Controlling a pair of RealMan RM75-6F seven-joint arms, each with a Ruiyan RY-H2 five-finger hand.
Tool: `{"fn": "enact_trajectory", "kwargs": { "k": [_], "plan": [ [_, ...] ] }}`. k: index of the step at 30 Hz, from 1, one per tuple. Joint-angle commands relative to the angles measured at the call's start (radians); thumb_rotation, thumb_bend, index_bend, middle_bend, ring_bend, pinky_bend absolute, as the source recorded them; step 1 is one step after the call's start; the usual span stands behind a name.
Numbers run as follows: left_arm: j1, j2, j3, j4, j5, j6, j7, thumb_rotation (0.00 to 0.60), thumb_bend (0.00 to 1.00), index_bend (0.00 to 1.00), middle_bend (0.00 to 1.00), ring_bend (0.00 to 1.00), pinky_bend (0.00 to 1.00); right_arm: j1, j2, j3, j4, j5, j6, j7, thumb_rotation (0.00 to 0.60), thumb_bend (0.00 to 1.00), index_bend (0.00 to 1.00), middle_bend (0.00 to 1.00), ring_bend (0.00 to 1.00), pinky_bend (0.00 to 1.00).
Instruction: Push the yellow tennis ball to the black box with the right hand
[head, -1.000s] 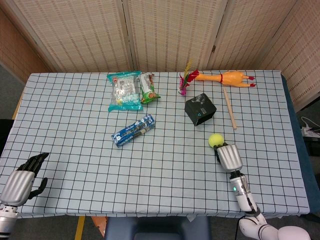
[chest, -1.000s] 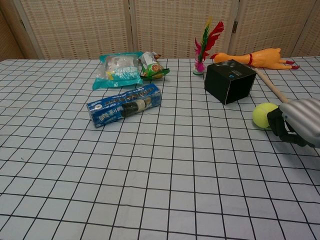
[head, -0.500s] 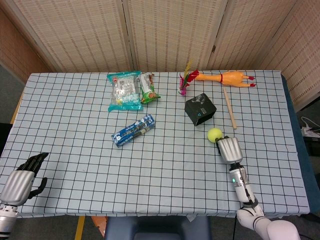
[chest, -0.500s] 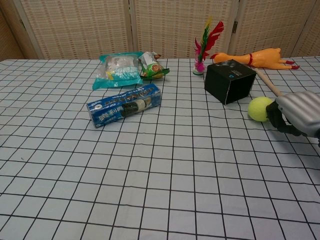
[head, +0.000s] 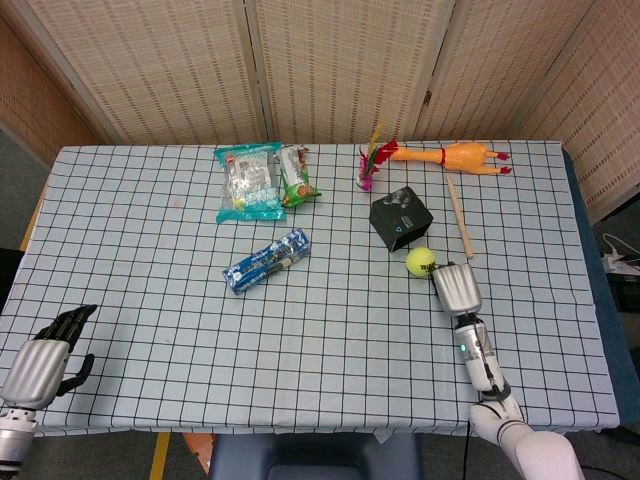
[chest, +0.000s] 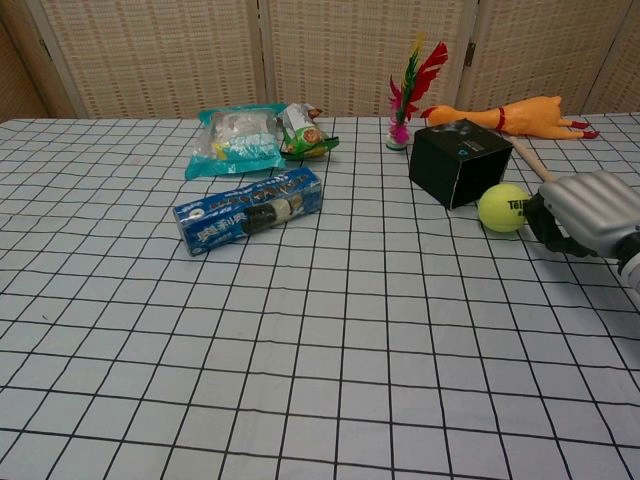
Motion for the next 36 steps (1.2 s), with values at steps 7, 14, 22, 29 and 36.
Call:
{"fn": "enact_trajectory", "kwargs": {
  "k": [7, 14, 22, 29, 36],
  "plan": [
    [-0.001, -0.002, 0.002, 0.002, -0.001, -0.003, 0.003, 0.600, 0.48, 0.08, 0.09, 0.10, 0.32, 0.010, -0.007, -0.003, 0.014, 0.009, -0.012, 0.024, 0.600, 1.00, 0.86, 0.76, 0.57, 0.84],
    [0.001, 0.002, 0.004, -0.002, 0.006, 0.003, -0.001, 0.600, 0.48, 0.08, 0.09, 0.10, 0.32, -0.001, -0.011, -0.031, -0.009, -0.007, -0.006, 0.051, 0.600, 1.00, 0.86, 0.76, 0.57, 0.84],
    [0.000, 0.002, 0.005, 0.000, 0.010, 0.004, -0.006, 0.600, 0.48, 0.08, 0.09, 0.10, 0.32, 0.012, -0.029, -0.041, 0.003, -0.017, 0.010, 0.055, 0.600, 1.00, 0.83, 0.76, 0.57, 0.83],
    [-0.002, 0.002, 0.007, 0.001, 0.010, -0.002, -0.006, 0.600, 0.48, 0.08, 0.09, 0.10, 0.32, 0.021, -0.039, -0.038, 0.015, -0.015, 0.022, 0.052, 0.600, 1.00, 0.71, 0.69, 0.50, 0.76],
    [-0.001, 0.003, 0.008, -0.001, 0.012, 0.002, -0.005, 0.600, 0.48, 0.08, 0.09, 0.10, 0.32, 0.040, -0.032, -0.032, 0.018, -0.001, -0.031, 0.041, 0.600, 1.00, 0.57, 0.53, 0.35, 0.57]
  ]
}}
